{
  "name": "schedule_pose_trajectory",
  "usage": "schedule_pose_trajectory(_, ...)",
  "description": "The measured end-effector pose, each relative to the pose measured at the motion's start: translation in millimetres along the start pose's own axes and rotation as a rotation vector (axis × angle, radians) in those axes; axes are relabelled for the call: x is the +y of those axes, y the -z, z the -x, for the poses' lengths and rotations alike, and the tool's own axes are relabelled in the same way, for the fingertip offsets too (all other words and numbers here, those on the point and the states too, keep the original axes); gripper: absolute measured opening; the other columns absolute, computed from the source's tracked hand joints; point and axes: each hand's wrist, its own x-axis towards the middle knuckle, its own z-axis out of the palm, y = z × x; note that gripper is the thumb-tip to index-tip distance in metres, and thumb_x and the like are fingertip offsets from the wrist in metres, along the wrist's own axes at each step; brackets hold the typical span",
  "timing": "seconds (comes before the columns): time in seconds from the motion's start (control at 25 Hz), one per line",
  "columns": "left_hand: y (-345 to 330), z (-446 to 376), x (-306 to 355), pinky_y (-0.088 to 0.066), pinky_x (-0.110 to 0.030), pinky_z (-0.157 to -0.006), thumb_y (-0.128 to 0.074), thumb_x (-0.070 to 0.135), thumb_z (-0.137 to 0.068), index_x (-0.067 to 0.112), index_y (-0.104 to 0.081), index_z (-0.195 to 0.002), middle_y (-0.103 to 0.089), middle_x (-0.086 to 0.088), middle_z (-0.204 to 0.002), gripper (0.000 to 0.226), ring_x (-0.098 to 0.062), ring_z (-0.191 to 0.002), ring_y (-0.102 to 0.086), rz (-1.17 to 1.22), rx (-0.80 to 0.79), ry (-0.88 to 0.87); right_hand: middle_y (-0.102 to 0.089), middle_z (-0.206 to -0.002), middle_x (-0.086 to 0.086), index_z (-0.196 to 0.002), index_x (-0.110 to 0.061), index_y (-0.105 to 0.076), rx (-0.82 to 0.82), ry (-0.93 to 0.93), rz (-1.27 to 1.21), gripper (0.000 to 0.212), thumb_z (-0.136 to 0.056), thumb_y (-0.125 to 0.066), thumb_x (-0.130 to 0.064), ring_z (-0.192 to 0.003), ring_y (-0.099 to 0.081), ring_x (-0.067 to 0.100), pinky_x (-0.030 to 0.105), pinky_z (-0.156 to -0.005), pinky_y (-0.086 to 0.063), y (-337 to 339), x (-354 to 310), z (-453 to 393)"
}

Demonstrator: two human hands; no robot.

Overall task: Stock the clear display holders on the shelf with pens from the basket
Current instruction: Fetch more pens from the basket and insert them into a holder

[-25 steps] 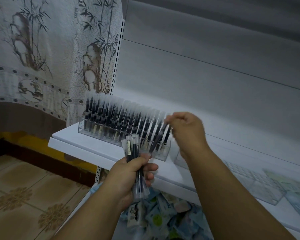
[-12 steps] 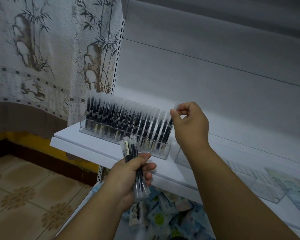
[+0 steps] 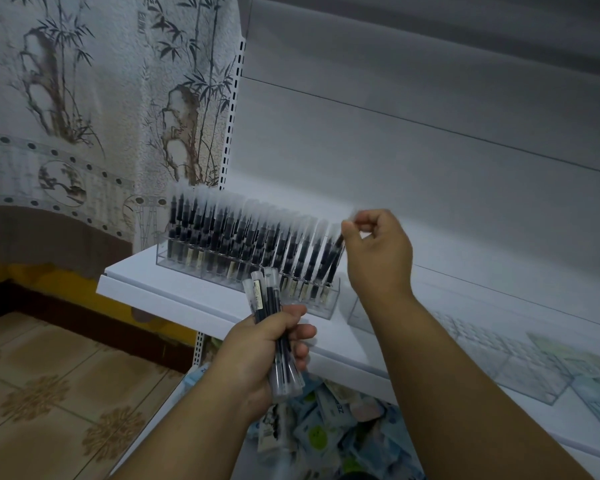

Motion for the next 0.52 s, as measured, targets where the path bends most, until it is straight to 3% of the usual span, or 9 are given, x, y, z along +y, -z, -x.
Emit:
schedule_pose_trajectory(0.16, 1, 0, 1, -0.044, -0.025, -0.046, -0.055, 0.005, -0.093, 0.001, -0.065, -0.108, -0.067, -0.013, -0.068, 0.018, -0.018, -0.047, -0.051, 0.007, -0.001, 0.003, -0.058, -0.074, -0.011, -0.081, -0.019, -0.059, -0.286, -0.067, 0.285, 0.016, -0.094, -0.061, -0.027, -0.07, -0.054, 0.004, 0.026, -0.065, -0.042, -14, 32, 17)
schedule_pose_trajectory(0.32, 4, 0, 2, -0.044, -0.027, -0.049, -0.05, 0.0, -0.092, 0.001, -0.064, -0.109, -0.066, -0.013, -0.068, 0.023, -0.018, -0.049, -0.052, -0.008, -0.03, 0.014, -0.059, -0.071, -0.006, -0.077, -0.02, -0.057, -0.221, -0.043, 0.366, 0.024, -0.095, -0.059, -0.037, -0.068, -0.055, 0.012, 0.03, -0.061, -0.045, -8, 18, 26)
schedule_pose_trajectory(0.36, 4, 0, 2, -0.044, -0.027, -0.049, -0.048, -0.001, -0.091, 0.001, -0.064, -0.11, -0.066, -0.013, -0.069, 0.025, -0.019, -0.049, -0.052, -0.012, -0.051, 0.026, -0.06, -0.073, -0.007, -0.078, -0.021, -0.06, -0.29, -0.061, 0.288, 0.025, -0.094, -0.059, -0.039, -0.069, -0.057, 0.011, 0.029, -0.063, -0.046, -6, 9, 28)
schedule_pose_trajectory(0.52, -1, -2, 2, -0.045, -0.027, -0.049, -0.043, -0.002, -0.09, 0.0, -0.064, -0.107, -0.066, -0.013, -0.07, 0.027, -0.018, -0.05, -0.055, -0.01, -0.124, 0.065, -0.064, -0.067, -0.003, -0.078, -0.016, -0.069, -0.854, -0.365, -0.136, 0.02, -0.093, -0.066, -0.029, -0.057, -0.059, 0.008, 0.023, -0.057, -0.046, -4, -13, 34)
